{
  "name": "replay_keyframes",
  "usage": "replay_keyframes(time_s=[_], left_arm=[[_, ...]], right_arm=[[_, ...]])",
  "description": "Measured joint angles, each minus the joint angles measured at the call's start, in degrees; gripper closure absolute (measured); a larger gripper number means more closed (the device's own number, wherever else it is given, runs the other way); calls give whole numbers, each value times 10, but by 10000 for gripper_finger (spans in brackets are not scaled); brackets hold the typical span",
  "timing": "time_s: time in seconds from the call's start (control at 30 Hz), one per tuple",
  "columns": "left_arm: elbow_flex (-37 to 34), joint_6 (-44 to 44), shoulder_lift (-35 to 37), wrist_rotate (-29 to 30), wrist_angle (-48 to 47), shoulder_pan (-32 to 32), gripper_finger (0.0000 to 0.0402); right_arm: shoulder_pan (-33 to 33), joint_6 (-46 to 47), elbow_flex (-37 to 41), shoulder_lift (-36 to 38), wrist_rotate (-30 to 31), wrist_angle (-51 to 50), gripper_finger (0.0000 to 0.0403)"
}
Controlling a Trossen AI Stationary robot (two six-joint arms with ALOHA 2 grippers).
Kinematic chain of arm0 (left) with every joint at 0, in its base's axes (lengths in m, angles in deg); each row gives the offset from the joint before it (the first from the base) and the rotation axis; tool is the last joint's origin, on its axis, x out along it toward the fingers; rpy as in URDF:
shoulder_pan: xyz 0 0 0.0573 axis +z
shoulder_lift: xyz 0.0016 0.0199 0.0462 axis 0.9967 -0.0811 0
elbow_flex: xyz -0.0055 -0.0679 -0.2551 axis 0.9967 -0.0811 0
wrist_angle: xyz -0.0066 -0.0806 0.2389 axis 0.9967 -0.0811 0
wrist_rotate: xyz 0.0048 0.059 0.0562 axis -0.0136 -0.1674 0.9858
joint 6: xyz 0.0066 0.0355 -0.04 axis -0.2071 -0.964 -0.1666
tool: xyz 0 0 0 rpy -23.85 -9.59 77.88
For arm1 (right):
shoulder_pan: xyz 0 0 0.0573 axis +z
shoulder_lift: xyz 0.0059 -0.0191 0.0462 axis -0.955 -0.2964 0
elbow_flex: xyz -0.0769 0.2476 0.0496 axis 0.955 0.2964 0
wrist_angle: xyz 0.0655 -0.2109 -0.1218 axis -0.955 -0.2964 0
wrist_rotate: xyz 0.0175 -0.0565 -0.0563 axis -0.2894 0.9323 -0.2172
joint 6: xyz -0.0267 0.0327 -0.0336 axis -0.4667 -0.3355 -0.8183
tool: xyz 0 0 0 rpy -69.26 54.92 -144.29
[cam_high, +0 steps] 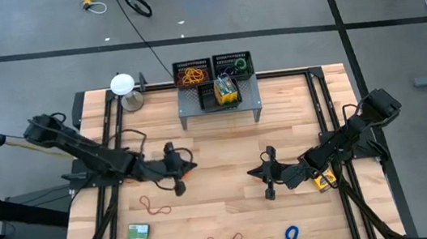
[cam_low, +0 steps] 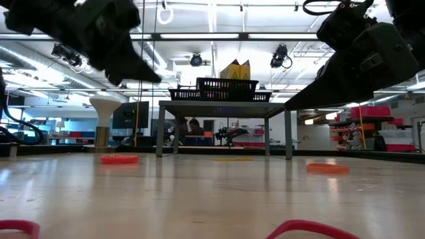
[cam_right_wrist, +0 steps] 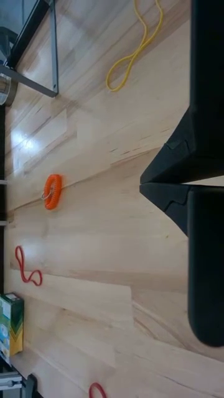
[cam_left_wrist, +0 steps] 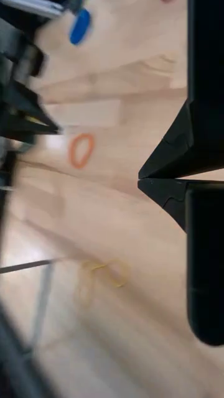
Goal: Pick & Place Office Desk Supplies
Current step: Put the orange spring keychain into the top right black basket on the shelf
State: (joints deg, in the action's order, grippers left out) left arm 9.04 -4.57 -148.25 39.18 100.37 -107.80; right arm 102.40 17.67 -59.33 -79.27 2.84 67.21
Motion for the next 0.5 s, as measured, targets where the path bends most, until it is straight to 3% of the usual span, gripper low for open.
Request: replay_keyframes(time_s=[0.3, 0.5], left_arm=[[10, 115, -105, 43, -16, -32, 363], [82, 172, -107, 86, -177, -47, 312]], right_arm=[[0, 0, 0, 0, 0, 0, 394], [0, 0, 0, 0, 0, 0, 394]])
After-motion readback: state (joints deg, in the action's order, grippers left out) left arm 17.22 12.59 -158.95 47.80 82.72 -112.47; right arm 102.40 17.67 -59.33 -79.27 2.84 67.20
